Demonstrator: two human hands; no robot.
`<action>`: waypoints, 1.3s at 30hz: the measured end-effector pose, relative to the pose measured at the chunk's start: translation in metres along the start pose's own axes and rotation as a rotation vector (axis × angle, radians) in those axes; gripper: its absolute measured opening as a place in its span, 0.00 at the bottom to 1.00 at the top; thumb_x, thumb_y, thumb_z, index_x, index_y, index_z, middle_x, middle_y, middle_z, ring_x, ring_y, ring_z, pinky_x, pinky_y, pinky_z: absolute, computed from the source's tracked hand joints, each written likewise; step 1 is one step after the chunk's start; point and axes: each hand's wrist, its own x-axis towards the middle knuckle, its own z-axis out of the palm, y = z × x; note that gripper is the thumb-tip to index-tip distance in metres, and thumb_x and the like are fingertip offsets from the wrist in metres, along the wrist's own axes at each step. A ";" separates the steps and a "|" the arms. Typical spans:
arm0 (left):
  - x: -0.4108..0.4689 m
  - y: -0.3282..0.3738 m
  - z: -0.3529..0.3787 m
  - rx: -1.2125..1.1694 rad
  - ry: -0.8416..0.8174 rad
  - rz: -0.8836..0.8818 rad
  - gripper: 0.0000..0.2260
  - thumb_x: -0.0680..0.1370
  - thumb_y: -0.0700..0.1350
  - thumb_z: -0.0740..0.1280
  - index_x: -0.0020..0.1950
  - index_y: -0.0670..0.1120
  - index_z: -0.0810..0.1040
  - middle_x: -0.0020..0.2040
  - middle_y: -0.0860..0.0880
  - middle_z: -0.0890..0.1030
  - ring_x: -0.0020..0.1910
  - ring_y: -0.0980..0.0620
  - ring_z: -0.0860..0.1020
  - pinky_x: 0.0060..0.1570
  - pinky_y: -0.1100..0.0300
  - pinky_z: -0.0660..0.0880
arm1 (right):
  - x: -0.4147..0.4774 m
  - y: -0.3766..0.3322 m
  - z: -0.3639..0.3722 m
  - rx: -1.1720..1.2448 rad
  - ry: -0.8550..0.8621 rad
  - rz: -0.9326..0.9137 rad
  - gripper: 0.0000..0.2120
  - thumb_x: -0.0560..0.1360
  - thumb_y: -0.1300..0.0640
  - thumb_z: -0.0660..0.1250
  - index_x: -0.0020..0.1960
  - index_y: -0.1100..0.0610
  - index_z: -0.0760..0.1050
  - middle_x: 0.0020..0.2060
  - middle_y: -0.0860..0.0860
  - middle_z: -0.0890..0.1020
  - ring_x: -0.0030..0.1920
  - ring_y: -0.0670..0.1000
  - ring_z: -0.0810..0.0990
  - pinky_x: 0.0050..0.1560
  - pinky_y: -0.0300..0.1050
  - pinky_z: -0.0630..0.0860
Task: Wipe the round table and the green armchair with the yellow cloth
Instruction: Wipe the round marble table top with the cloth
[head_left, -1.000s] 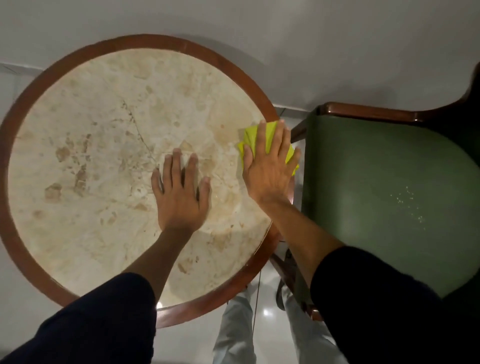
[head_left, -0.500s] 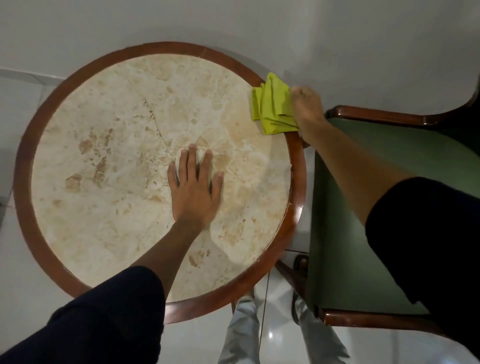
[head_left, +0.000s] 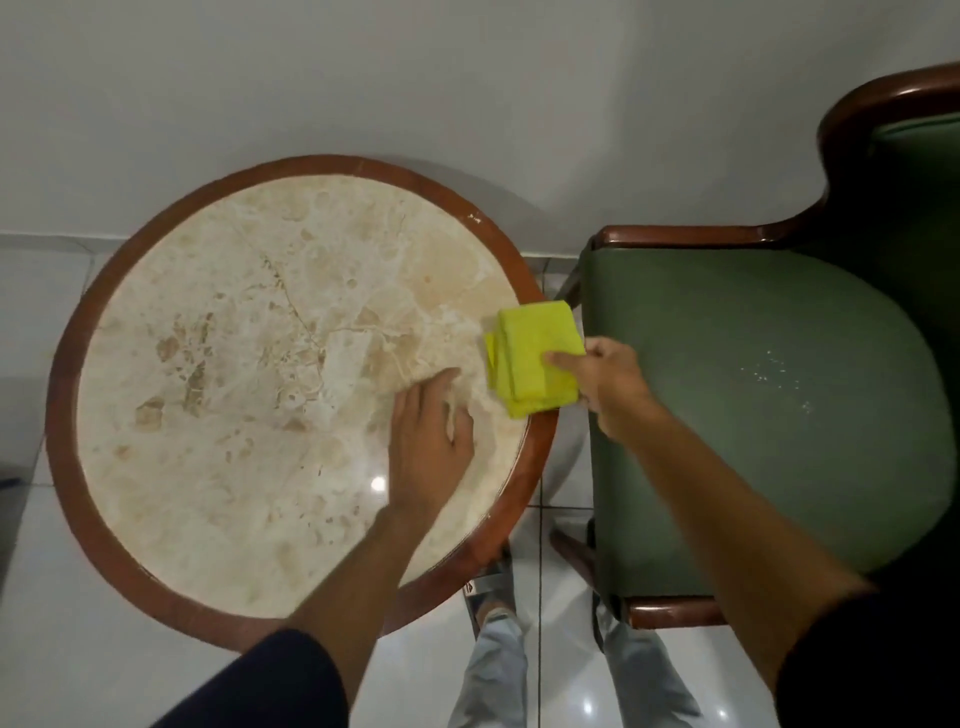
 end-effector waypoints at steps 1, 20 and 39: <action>-0.008 0.011 0.005 -0.082 -0.010 -0.026 0.17 0.78 0.42 0.65 0.67 0.45 0.73 0.60 0.45 0.78 0.60 0.46 0.73 0.58 0.45 0.75 | -0.016 0.011 -0.009 0.057 -0.042 -0.007 0.07 0.70 0.63 0.75 0.41 0.56 0.77 0.46 0.59 0.84 0.43 0.57 0.83 0.42 0.50 0.83; -0.036 0.125 0.076 -0.807 -0.343 -0.551 0.35 0.70 0.45 0.77 0.72 0.51 0.62 0.62 0.54 0.75 0.53 0.68 0.79 0.43 0.70 0.78 | -0.066 0.064 -0.136 0.355 -0.308 0.003 0.12 0.76 0.65 0.66 0.59 0.61 0.78 0.50 0.55 0.85 0.48 0.53 0.83 0.48 0.47 0.80; 0.086 -0.103 -0.015 0.627 -0.006 -0.151 0.27 0.82 0.59 0.49 0.79 0.49 0.56 0.80 0.41 0.56 0.79 0.43 0.52 0.75 0.38 0.52 | 0.039 0.020 0.081 -1.081 0.207 -0.639 0.32 0.80 0.38 0.48 0.79 0.51 0.48 0.79 0.58 0.51 0.78 0.62 0.50 0.72 0.69 0.51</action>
